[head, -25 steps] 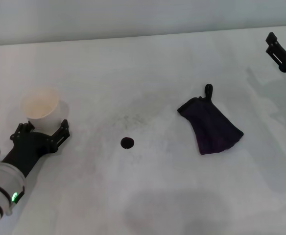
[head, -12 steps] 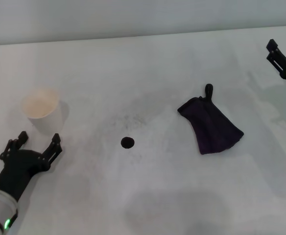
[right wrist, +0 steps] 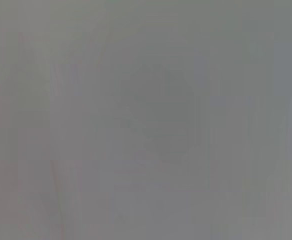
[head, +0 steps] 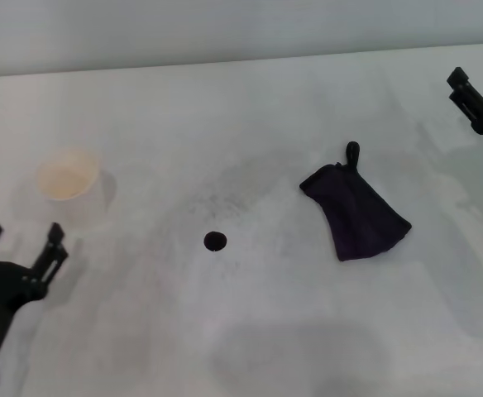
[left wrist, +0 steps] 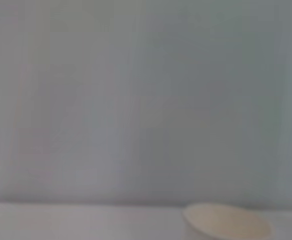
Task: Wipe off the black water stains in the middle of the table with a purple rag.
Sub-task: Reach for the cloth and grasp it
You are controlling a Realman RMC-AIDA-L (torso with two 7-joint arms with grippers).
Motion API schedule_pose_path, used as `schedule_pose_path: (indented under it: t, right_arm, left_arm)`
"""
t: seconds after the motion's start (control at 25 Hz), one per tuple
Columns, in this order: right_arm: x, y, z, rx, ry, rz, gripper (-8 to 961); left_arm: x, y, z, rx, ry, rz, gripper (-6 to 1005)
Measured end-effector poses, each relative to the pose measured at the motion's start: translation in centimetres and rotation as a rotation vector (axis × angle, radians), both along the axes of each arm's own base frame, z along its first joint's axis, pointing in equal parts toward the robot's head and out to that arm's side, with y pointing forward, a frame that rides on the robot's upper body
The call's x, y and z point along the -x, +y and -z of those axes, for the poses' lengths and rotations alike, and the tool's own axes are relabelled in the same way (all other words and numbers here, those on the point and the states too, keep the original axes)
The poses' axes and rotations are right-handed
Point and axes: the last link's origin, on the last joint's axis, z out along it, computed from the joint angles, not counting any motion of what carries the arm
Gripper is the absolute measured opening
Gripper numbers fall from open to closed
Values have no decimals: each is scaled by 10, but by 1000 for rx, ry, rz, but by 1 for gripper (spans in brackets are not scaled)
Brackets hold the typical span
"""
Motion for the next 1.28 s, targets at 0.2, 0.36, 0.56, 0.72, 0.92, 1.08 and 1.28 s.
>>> schedule_pose_path:
  t: [0.2,0.36,0.56,0.72,0.92,1.08,1.28]
  right_arm:
    - [3,1,6,73,36,-22,863]
    - [10,9,16,192,-32,-73,862]
    - [30,38,27,426,-136,-129,862]
    - [45,62,27,586,-258,-96,862]
    - [73,80,14,677,-425,-90,862]
    - [94,86,4,770,-536,-42,858]
    - [113,80,-6,803,-688,3,858]
  left_arm:
    - [4,-7,-17,-101,-20,5,890]
    - [13,-8,-30,-170,-16,-30,889]
    - [23,-6,-40,-212,-1,-73,888]
    - [28,-6,-43,-235,-5,-105,887]
    - [29,-3,-45,-239,4,-107,887]
    - [31,0,-49,-257,3,-120,887]
    - [31,6,-48,-254,0,-128,887]
